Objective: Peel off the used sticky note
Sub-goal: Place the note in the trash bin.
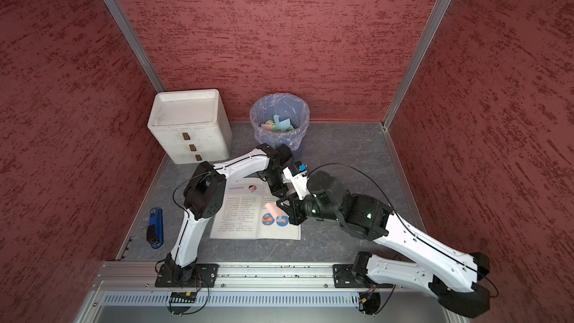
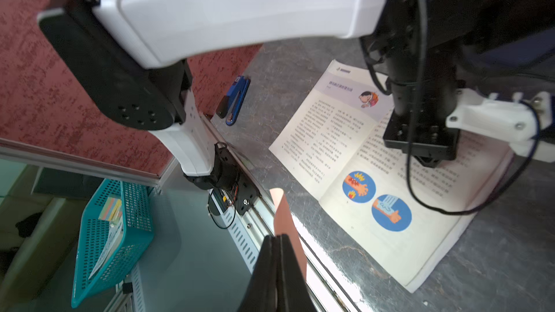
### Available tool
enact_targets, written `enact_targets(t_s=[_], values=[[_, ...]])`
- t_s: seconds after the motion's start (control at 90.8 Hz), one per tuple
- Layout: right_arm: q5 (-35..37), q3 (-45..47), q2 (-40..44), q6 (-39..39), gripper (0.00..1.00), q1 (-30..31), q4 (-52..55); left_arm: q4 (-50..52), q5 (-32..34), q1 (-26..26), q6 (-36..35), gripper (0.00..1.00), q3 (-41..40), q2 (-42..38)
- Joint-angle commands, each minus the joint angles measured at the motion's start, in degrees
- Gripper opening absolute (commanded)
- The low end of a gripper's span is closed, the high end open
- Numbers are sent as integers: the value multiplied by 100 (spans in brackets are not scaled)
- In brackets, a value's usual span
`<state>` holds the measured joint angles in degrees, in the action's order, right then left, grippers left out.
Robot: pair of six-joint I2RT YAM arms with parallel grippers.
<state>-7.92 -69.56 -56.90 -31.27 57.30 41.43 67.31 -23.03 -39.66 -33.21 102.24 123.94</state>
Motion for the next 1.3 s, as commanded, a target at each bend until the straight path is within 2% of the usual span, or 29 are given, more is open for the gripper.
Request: enact_targets(t_s=[0.0, 0.209, 0.43, 0.584, 0.727, 0.881, 1.003, 1.102, 1.135, 1.179, 1.289], values=[[-397, -638, -282, 209, 0, -593, 123, 219, -391, 234, 63, 17, -193, -645], [-1012, -1964, -1491, 197, 0, -1933, 203, 383, -551, 961, -131, 35, -1280, -1807], [-1224, -3246, -3230, 137, 0, -2534, -114, 688, -658, 2335, -646, 44, -2553, -2997], [-723, -4498, -4279, 299, 0, -2724, -15, 469, -569, 3351, -972, 44, -3394, -3553], [-520, -5747, -5218, 354, 0, -2842, 235, 23, -421, 3968, -1107, 36, -3983, -3640], [-594, -6887, -6033, 183, 0, -2922, 503, -542, -207, 4194, -1125, 33, -4426, -3531], [-398, -7094, -6263, 201, 0, -2919, 489, -904, -78, 4217, -1128, 32, -4653, -3381], [41, -7106, -6321, 438, 0, -2916, 609, -1221, 31, 4214, -1082, 30, -4766, -3214], [217, -7107, -6314, 559, 12, -2898, 680, -1287, 35, 4208, -1070, 29, -4773, -3145], [443, -7102, -6294, 719, 36, -2869, 753, -1348, 35, 4199, -1029, 29, -4769, -3058], [903, -7105, -6201, 1208, 73, -2738, 784, -1516, 80, 4117, -946, 27, -4757, -2893]])
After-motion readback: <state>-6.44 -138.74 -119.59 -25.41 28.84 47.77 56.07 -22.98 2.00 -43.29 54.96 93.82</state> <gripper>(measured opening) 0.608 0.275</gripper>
